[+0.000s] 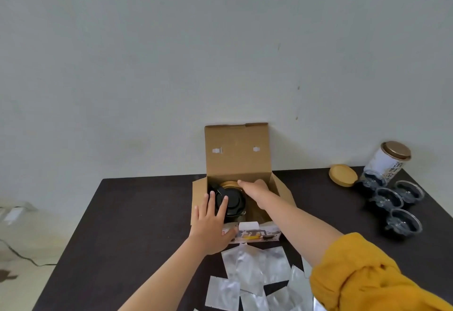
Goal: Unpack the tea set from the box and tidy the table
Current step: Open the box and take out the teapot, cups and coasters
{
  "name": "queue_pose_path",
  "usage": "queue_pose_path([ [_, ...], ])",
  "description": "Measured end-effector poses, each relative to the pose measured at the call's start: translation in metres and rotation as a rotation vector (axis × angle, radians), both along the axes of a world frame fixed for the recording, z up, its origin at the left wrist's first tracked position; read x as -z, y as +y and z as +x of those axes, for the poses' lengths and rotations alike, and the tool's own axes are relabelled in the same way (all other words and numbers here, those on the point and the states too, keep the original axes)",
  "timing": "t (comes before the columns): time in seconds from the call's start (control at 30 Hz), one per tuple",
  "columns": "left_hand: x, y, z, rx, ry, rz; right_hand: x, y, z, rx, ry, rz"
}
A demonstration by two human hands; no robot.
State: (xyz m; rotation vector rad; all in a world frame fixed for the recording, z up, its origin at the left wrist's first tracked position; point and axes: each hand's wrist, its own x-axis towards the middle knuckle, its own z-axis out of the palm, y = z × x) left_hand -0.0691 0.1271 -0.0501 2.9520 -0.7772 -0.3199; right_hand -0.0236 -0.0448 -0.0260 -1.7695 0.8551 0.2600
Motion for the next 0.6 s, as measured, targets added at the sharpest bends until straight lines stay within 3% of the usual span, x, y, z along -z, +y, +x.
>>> queue_pose_path([
  [0.13, 0.003, 0.001, 0.001, 0.001, 0.02, -0.031, 0.008, 0.002, 0.018, 0.024, 0.084, 0.209],
  [0.3, 0.006, 0.001, 0.001, -0.015, 0.044, -0.096, 0.015, 0.006, 0.03, -0.042, 0.146, 0.266],
  [0.6, 0.008, -0.001, 0.0, -0.033, 0.031, -0.094, 0.036, 0.0, 0.03, 0.102, 0.102, 0.325],
])
